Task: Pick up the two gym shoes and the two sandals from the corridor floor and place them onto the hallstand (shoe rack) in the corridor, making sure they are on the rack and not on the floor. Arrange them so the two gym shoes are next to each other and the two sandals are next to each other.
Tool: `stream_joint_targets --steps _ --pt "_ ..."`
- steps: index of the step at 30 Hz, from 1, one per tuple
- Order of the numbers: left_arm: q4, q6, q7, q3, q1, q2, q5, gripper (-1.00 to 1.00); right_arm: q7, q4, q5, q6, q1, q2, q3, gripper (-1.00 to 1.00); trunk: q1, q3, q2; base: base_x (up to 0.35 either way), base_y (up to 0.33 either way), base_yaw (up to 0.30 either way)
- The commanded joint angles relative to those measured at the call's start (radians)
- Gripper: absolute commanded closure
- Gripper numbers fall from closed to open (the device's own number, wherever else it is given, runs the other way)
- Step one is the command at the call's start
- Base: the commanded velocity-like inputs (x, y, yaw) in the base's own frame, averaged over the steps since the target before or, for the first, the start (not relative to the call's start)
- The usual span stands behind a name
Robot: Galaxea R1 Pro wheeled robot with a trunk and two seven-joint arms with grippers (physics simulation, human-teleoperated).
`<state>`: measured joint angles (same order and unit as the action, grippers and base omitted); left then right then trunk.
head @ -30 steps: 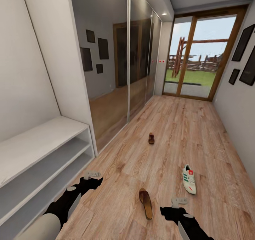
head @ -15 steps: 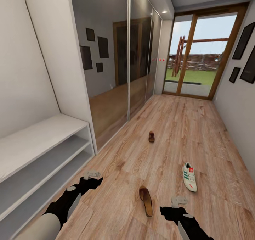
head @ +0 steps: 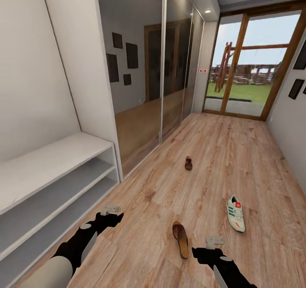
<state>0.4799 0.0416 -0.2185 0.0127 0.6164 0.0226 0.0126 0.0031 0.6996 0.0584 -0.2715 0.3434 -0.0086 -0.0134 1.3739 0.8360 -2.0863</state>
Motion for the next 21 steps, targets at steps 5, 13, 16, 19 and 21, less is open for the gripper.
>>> stream_joint_targets --steps 5,13,16,19,21 --pt "0.002 0.004 -0.002 0.001 0.000 0.000 0.001 -1.00 0.000 0.002 0.005 0.007 0.000 -0.002 -0.001 -1.00 0.019 0.017 -0.036 0.000 0.000 0.014" --pt "0.002 0.004 -0.002 0.002 0.000 0.000 0.000 -1.00 -0.001 0.001 0.004 0.028 0.000 -0.002 -0.001 -1.00 0.050 0.042 -0.092 0.000 0.000 0.003" --pt "0.002 0.004 -0.002 0.002 0.000 0.000 0.000 -1.00 -0.001 0.000 0.003 0.030 0.000 -0.002 -0.002 -1.00 0.061 0.051 -0.113 0.000 0.000 0.000" --pt "0.002 0.004 -0.002 0.002 0.000 0.000 0.000 -1.00 -0.001 0.000 0.003 0.032 0.000 -0.002 -0.001 -1.00 0.073 0.061 -0.134 0.000 0.000 0.000" --pt "0.002 0.004 -0.002 0.002 0.000 -0.001 0.000 -1.00 -0.001 0.000 0.003 0.033 0.000 -0.002 -0.001 -1.00 0.080 0.067 -0.148 0.000 0.000 0.000"
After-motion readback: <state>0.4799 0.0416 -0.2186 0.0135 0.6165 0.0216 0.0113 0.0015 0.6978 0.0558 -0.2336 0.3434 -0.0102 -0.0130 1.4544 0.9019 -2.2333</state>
